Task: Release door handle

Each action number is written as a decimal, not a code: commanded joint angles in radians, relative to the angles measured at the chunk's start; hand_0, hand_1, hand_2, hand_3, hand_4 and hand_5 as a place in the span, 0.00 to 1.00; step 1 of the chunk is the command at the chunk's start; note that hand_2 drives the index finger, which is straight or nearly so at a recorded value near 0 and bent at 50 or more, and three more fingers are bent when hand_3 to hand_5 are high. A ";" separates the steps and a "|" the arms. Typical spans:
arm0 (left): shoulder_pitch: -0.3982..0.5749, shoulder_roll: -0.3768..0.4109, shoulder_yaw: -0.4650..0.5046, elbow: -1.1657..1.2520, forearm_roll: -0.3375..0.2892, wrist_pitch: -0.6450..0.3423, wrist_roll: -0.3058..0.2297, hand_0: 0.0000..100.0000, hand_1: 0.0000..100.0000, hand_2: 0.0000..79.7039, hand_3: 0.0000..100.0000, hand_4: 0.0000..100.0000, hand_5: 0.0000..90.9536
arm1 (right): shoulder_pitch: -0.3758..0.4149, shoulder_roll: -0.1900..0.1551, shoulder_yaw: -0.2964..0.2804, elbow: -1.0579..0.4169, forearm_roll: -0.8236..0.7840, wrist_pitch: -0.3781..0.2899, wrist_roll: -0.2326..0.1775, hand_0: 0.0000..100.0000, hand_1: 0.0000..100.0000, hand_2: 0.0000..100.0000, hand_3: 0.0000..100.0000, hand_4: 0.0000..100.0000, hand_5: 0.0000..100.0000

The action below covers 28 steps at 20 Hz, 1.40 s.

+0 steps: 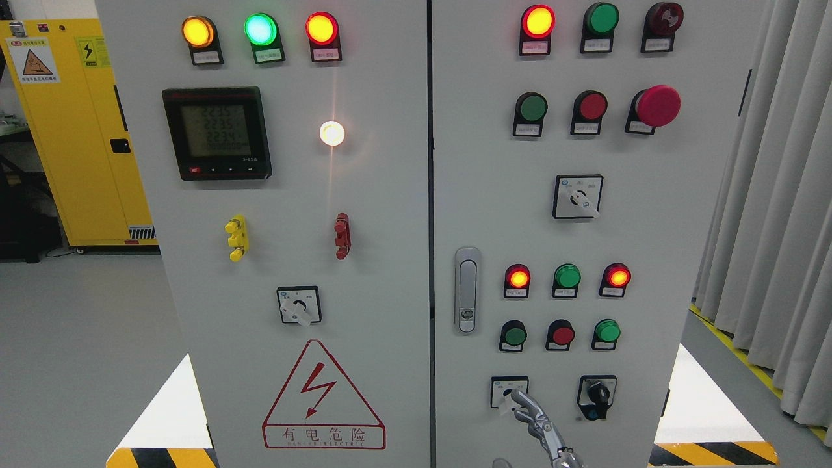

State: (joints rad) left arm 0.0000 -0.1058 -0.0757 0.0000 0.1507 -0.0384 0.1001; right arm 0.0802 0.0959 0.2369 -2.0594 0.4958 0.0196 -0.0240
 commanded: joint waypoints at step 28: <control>-0.028 0.000 0.001 -0.014 0.000 0.000 0.000 0.12 0.56 0.00 0.00 0.00 0.00 | -0.309 0.045 0.032 0.364 1.006 -0.004 -0.182 0.45 0.29 0.00 0.98 0.98 1.00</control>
State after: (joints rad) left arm 0.0000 -0.1058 -0.0758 0.0000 0.1505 -0.0376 0.1001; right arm -0.2020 0.1356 0.2598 -1.7899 1.4321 0.0117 -0.1963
